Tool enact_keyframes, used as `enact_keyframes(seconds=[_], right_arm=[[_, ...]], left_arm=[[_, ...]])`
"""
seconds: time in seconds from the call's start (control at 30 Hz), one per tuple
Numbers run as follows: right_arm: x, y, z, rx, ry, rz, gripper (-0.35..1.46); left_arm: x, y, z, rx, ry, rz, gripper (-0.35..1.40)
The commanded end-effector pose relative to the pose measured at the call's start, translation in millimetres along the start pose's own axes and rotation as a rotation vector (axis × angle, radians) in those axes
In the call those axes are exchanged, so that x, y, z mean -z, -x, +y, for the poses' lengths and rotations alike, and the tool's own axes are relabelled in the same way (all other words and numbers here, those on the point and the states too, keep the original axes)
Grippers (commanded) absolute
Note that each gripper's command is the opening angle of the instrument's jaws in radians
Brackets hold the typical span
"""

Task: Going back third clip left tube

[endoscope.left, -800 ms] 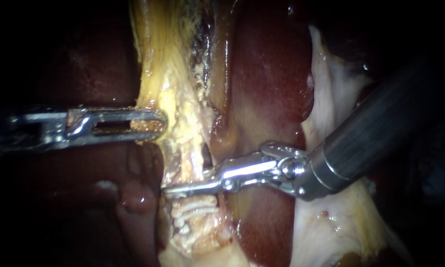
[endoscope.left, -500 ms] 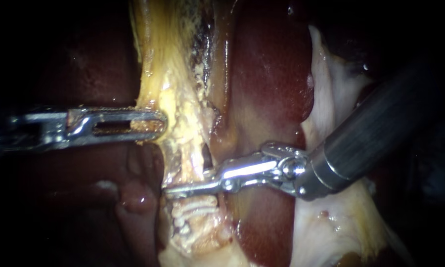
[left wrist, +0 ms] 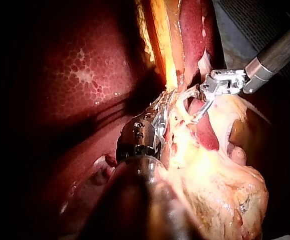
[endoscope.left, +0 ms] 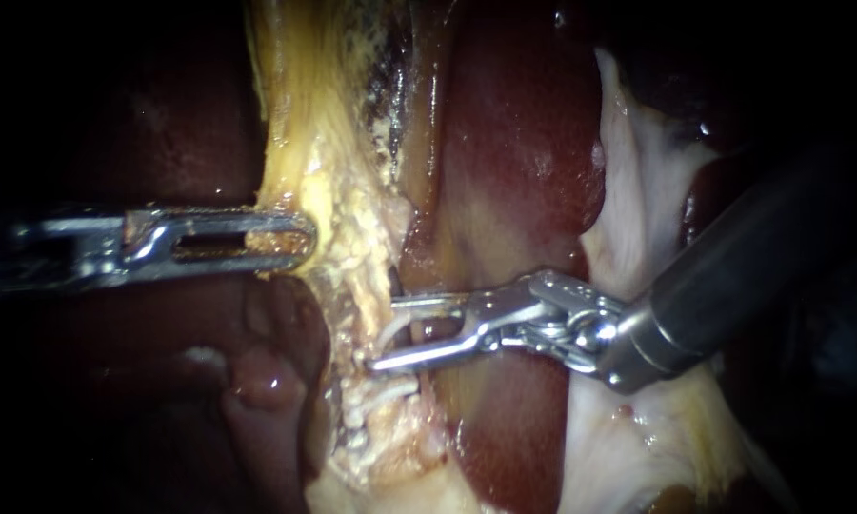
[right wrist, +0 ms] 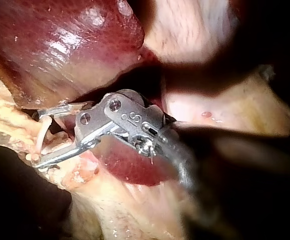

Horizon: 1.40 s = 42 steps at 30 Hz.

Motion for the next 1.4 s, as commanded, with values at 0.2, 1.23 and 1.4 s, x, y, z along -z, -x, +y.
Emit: enact_keyframes(seconds=[0.2,1.23,1.4], right_arm=[[1.3,-0.1,-0.8,0.074,-0.006,-0.006,0.6],[8.2,-5.1,-3.9,0.336,-0.014,-0.055,0.6],[10.3,-6.9,-4.2,0.397,0.016,-0.057,0.6]], left_arm=[[0.1,0.0,0.1,0.0,0.0,0.0,-0.35],[0.4,-0.1,0.2,-0.001,-0.001,0.001,-0.35],[0.2,-0.1,0.2,-0.001,-0.001,0.0,-0.35]])
